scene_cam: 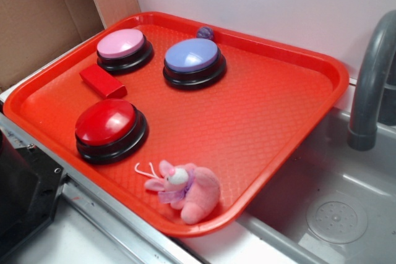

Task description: Push the red button.

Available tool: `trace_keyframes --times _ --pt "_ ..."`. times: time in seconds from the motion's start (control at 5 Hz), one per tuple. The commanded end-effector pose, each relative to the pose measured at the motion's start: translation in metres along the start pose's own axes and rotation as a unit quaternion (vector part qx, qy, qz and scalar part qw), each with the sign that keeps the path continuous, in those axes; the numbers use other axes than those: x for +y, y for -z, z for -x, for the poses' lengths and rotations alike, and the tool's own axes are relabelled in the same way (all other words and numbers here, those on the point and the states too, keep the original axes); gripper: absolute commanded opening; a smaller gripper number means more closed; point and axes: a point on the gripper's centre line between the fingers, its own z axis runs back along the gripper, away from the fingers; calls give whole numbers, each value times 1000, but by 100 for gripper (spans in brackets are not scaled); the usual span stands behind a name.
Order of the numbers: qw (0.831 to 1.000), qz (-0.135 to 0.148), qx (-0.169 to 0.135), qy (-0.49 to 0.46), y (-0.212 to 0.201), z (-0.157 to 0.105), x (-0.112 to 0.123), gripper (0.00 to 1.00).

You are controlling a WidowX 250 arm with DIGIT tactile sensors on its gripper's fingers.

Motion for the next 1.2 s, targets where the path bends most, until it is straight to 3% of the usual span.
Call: trace_keyframes --times 0.0,0.2,0.6,0.8,1.0 --pt "1000 0 0 0 0 0 0 100" --pt "999 -17 29 -24 53 -27 18 100" --pt "999 -48 4 -17 137 -35 22 100" --pt "1000 -11 28 -8 164 -39 14 100" --pt "999 -19 46 10 179 -39 7 100"
